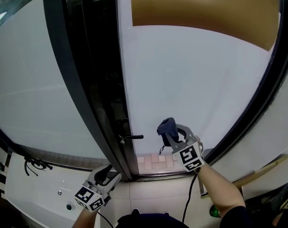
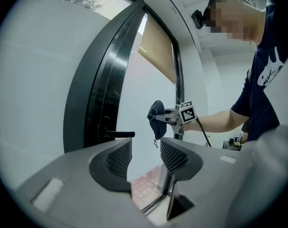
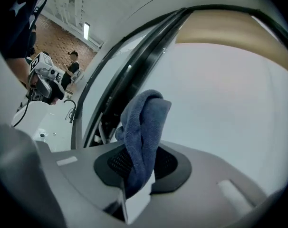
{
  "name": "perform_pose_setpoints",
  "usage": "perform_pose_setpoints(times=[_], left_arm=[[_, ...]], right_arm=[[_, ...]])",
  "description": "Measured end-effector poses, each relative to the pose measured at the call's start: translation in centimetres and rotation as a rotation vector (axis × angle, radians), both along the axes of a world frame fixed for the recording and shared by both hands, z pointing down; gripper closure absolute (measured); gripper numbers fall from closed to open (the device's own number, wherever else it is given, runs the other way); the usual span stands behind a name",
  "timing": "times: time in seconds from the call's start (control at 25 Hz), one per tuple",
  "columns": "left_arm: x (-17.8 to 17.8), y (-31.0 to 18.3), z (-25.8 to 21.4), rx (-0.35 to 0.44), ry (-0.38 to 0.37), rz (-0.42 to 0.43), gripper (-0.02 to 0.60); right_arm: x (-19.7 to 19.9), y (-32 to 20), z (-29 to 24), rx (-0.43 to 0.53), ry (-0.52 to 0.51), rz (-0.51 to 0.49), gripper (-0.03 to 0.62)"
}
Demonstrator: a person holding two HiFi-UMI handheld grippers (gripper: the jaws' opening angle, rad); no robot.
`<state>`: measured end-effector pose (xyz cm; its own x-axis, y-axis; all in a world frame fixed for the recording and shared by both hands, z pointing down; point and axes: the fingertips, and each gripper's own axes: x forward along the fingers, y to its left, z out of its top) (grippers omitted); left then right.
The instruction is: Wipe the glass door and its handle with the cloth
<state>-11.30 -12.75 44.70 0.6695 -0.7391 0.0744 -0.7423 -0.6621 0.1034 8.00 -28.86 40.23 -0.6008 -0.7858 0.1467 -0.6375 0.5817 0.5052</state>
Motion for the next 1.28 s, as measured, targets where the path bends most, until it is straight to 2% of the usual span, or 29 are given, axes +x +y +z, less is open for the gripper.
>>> perform_pose_setpoints(times=[0.16,0.32,0.6,0.92,1.28], left_arm=[[-2.2,0.6,0.5,-0.009,0.003,-0.025,0.396],[-4.2,1.2,1.4,-0.020,0.018,-0.047,0.397],[-7.0,2.2,1.8,-0.040,0.005,-0.087,0.397],[-9.3,3.2,2.9,-0.076,-0.014,-0.125,0.397],[-11.2,4.2,4.4,-0.112,-0.029,-0.174,0.397]], right_arm=[[-6.6,2.0,2.2,-0.035,-0.002,-0.114,0.514],[-11.8,3.9,6.0,-0.083,0.036,-0.187,0.514],[-18.2,3.6,14.4,-0.206,0.102,-0.232,0.514],[-21.1,-0.3,21.1,-0.258,0.241,-0.185,0.514],[-22.1,-3.4,22.3,-0.275,0.222,-0.158,0.514]])
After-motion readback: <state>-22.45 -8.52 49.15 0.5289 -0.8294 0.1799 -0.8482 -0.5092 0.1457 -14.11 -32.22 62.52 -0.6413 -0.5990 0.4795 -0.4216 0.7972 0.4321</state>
